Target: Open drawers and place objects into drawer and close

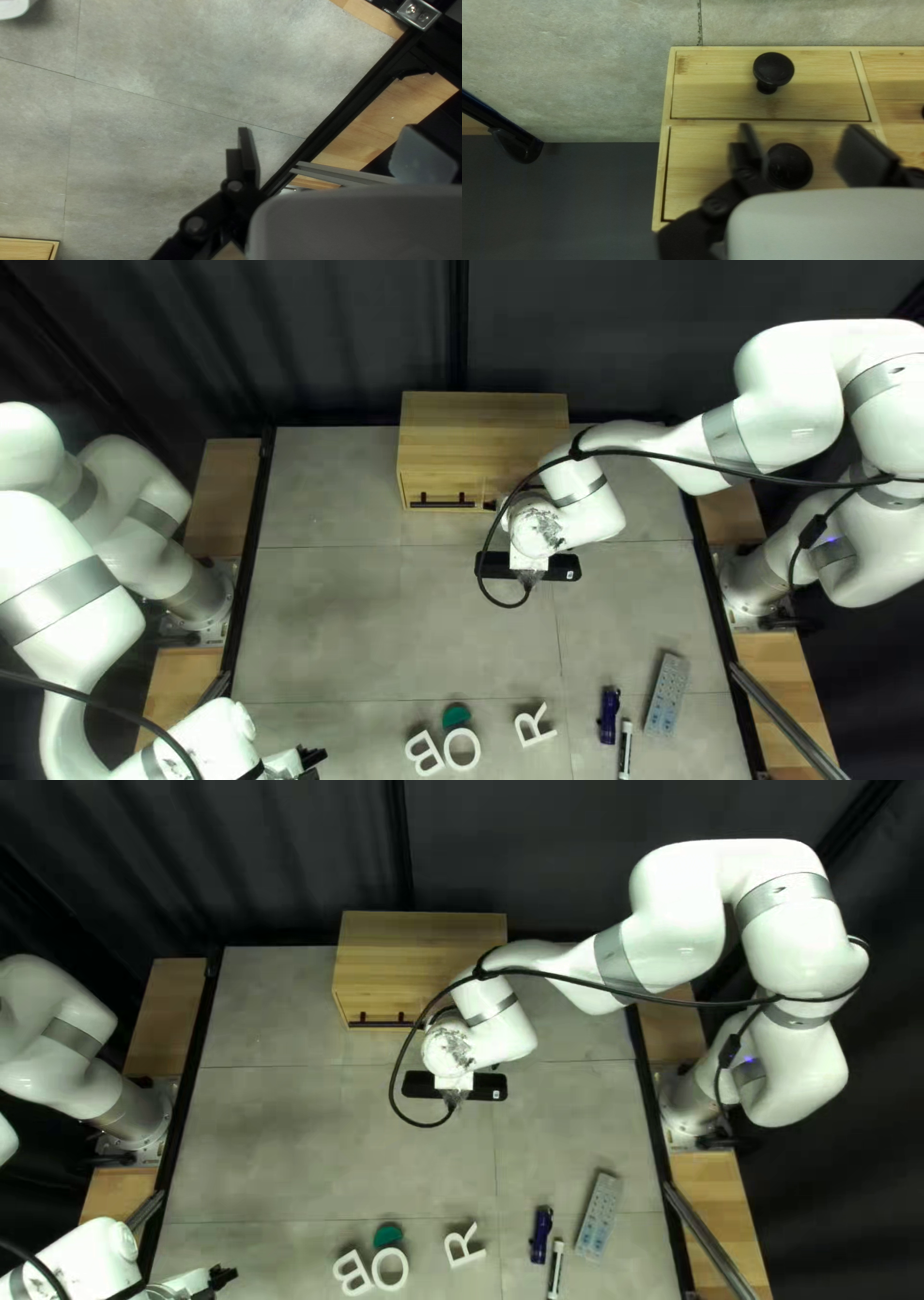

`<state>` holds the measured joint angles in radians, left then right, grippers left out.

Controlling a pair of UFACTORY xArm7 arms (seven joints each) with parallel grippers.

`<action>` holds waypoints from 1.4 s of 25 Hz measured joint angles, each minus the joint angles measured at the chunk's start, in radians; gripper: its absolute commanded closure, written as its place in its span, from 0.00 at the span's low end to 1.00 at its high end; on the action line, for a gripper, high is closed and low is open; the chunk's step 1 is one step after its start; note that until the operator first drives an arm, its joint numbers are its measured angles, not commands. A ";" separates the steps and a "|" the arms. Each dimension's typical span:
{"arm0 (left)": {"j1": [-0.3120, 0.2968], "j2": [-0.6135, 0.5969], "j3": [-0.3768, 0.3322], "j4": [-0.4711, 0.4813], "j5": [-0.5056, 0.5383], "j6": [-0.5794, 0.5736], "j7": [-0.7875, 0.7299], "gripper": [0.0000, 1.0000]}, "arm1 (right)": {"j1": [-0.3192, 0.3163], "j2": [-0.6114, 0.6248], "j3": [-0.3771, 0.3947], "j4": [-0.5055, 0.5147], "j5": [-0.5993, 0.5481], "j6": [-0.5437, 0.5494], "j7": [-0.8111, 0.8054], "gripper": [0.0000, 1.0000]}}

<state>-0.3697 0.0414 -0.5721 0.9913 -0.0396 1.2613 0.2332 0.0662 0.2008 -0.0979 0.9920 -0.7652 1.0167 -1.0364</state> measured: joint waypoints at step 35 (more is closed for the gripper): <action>0.000 0.000 0.000 0.000 0.000 0.000 0.000 0.00 | 0.052 0.007 0.041 0.015 0.010 0.056 0.035 0.95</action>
<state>-0.3697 0.0414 -0.5721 0.9913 -0.0396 1.2613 0.2332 0.1184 0.2076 -0.0572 1.0072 -0.7551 1.0729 -1.0015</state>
